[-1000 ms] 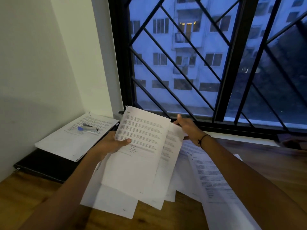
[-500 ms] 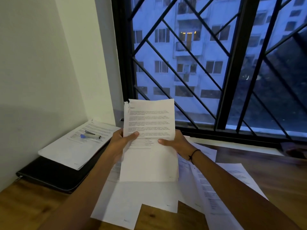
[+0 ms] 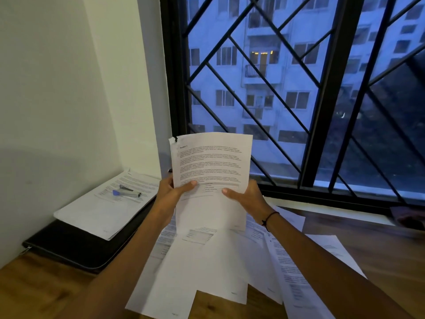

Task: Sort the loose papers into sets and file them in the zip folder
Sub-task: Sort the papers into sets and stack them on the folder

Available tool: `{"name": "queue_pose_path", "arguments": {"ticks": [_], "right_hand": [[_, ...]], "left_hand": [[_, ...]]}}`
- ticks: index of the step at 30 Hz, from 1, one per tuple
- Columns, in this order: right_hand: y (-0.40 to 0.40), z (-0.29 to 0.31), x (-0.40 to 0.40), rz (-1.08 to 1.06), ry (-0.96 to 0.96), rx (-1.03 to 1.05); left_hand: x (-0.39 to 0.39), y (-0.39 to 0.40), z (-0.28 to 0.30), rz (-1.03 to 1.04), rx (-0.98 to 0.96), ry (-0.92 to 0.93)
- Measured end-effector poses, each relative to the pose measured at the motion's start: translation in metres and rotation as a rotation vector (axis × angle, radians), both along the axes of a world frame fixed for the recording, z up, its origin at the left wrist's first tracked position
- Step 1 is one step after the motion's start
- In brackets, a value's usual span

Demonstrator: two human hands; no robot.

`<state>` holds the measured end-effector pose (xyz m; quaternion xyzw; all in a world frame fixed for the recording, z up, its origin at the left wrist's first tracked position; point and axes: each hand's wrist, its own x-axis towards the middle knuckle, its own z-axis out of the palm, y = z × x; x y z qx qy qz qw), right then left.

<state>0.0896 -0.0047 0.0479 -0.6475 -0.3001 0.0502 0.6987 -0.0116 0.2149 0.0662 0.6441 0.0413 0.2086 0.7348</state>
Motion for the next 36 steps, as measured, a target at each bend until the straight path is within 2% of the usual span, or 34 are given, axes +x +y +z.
{"name": "queue_pose_path", "arguments": {"ticks": [3, 8, 14, 18, 20, 21, 25, 27, 31, 34, 36], "right_hand": [[-0.003, 0.0, 0.001, -0.003, 0.048, 0.029], [-0.001, 0.012, 0.006, -0.005, -0.023, 0.025], [0.008, 0.002, 0.008, -0.049, -0.03, -0.027], [0.004, 0.022, 0.018, -0.146, -0.144, -0.161], [-0.001, 0.044, 0.023, -0.183, -0.249, -0.281], [-0.004, 0.056, 0.026, -0.201, -0.323, -0.358], [-0.006, 0.097, 0.027, -0.267, -0.697, -0.72], [0.003, 0.113, 0.022, -0.284, -0.873, -0.813], [0.02, 0.126, 0.017, -0.272, -0.968, -0.831], [0.011, 0.123, 0.029, -0.291, -0.865, -0.917], [-0.006, 0.114, 0.044, -0.322, -0.699, -0.976]], "left_hand": [[-0.005, 0.002, 0.0, 0.015, 0.042, 0.003], [-0.001, 0.0, 0.017, 0.049, 0.13, 0.008], [0.004, -0.003, 0.008, 0.006, 0.109, 0.047], [0.001, 0.005, 0.025, 0.079, 0.176, 0.023], [-0.002, 0.016, 0.043, 0.157, 0.202, -0.095], [-0.004, 0.024, 0.054, 0.203, 0.286, -0.155], [-0.006, 0.044, 0.091, 0.243, 0.93, -0.222], [-0.002, 0.044, 0.103, 0.183, 1.046, -0.237], [0.006, 0.037, 0.108, 0.101, 0.991, -0.194], [0.001, 0.045, 0.09, 0.182, 0.767, -0.061], [-0.005, 0.056, 0.075, 0.202, 0.621, 0.007]]}}
